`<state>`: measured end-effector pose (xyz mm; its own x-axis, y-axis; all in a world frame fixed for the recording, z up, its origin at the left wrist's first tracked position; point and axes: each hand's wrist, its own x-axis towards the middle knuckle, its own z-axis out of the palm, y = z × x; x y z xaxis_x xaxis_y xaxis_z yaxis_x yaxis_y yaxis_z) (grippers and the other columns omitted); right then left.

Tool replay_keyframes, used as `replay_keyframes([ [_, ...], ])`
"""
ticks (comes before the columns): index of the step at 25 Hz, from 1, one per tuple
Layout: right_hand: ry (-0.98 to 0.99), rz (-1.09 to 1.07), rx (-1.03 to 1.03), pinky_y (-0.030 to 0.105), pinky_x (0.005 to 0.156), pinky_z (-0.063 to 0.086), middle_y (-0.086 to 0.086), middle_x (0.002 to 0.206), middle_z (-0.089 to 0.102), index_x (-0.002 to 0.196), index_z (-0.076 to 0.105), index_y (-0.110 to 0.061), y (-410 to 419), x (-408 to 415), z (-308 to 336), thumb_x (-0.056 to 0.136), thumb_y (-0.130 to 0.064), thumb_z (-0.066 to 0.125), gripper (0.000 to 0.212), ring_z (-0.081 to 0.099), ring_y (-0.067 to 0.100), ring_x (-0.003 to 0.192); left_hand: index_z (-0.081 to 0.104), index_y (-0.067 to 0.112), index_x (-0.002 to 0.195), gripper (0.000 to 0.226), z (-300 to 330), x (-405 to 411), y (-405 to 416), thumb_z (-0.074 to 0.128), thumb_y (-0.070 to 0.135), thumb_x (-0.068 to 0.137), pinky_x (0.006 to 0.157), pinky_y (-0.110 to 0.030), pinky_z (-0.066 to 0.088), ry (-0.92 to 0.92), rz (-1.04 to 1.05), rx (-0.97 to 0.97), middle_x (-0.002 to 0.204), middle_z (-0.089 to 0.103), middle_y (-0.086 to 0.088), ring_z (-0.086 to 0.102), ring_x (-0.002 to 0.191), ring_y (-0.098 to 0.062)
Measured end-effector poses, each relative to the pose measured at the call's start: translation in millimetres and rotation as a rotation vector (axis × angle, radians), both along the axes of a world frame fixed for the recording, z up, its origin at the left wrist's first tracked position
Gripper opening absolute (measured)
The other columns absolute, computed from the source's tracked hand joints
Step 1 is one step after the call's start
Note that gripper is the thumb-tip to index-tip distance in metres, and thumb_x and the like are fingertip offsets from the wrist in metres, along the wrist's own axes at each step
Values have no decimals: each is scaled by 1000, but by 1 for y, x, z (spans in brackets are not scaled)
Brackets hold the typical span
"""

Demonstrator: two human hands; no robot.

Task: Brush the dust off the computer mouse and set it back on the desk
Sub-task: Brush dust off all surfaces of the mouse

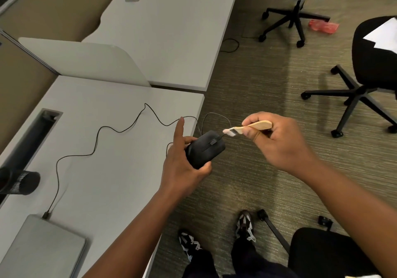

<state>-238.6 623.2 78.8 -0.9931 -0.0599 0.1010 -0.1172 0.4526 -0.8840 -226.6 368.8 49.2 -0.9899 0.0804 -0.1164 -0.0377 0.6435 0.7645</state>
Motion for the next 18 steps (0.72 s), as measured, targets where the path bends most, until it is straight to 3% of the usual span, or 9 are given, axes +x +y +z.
replay_keyframes([
  [2, -64, -115, -142, 46, 61, 59, 4, 75, 71, 98, 74, -29, -3, 5, -5, 98, -27, 70, 5, 66, 23, 64, 12, 43, 163, 124, -1, 2, 3, 94, 22, 72, 91, -29, 58, -5, 30, -2, 119, 55, 19, 62, 113, -13],
  [4, -84, -173, -208, 59, 67, 60, 5, 81, 74, 102, 75, -33, -9, 14, -13, 98, -33, 69, 7, 69, 33, 73, 30, 33, 161, 108, 2, 4, 11, 93, 23, 74, 92, -26, 54, -18, 92, 11, 122, 48, 16, 56, 116, -11],
  [6, -62, -188, -241, 58, 73, 60, -3, 91, 75, 107, 75, -34, -18, 24, -17, 97, -42, 66, 15, 71, 26, 82, 53, 41, 140, 80, 6, 6, 18, 93, 19, 75, 86, -16, 51, -57, 169, 105, 117, 52, 16, 58, 108, -5],
  [8, -44, -210, -311, 52, 77, 63, -4, 98, 74, 108, 75, -34, -28, 32, -20, 97, -48, 65, 20, 72, 20, 90, 63, 47, 111, 59, 7, 7, 24, 93, 11, 74, 73, -13, 55, -116, 234, 263, 103, 63, 24, 66, 93, 1],
  [9, -47, -227, -364, 49, 77, 64, -2, 98, 74, 106, 75, -35, -32, 34, -20, 97, -48, 64, 19, 71, 19, 90, 66, 42, 111, 57, 7, 7, 26, 93, 8, 73, 72, -15, 58, -157, 267, 351, 101, 67, 24, 68, 89, 3],
  [13, -50, -253, -421, 38, 74, 64, 5, 87, 71, 95, 72, -52, -43, 37, -16, 96, -45, 59, 14, 69, 31, 81, 58, 27, 132, 68, 6, 10, 34, 92, 8, 76, 88, -35, 64, -290, 358, 564, 119, 64, 10, 70, 103, -11],
  [18, -82, -222, -404, 66, 70, 57, 16, 82, 71, 103, 71, -47, -47, 40, -18, 95, -54, 60, 15, 67, 47, 81, 52, 27, 141, 54, 8, 9, 39, 76, 15, 95, 85, -37, 61, -388, 361, 700, 128, 63, 0, 68, 103, -19],
])
